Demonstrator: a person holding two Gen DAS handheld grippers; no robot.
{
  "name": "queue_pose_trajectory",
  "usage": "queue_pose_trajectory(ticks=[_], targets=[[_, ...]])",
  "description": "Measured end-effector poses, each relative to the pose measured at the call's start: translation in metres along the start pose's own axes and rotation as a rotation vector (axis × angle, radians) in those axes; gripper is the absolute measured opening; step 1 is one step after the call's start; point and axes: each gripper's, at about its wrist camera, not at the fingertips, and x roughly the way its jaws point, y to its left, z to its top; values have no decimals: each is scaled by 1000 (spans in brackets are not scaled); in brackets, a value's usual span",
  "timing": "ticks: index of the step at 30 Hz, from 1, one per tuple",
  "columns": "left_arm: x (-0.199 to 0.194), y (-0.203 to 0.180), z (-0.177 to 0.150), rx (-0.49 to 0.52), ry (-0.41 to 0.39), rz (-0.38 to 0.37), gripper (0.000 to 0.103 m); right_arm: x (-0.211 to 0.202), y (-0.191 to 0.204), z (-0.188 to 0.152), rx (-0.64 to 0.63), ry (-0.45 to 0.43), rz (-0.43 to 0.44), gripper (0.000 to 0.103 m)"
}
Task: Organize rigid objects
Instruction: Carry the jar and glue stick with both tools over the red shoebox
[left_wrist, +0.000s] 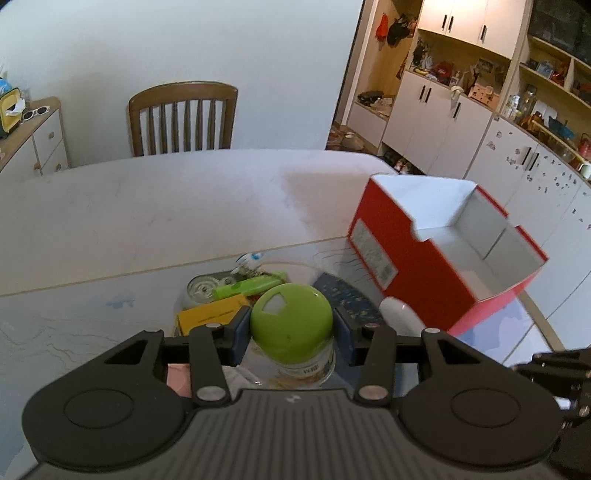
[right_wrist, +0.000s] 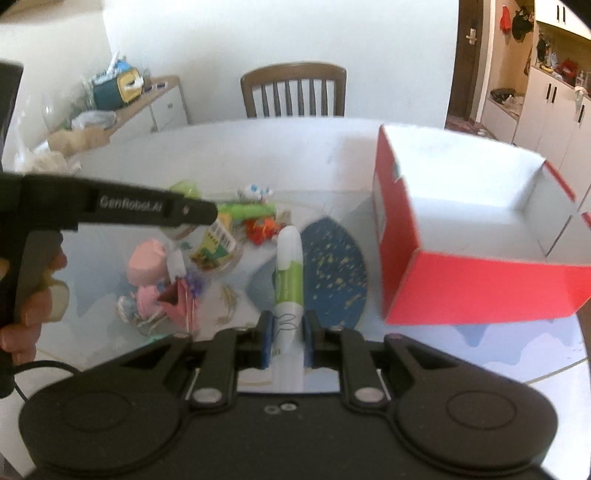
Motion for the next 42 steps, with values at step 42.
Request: queue_pose_trajectory(ticks=[42], targets=[[176, -224, 110, 1, 191, -128, 46, 36, -256, 52, 125, 18, -105, 16]])
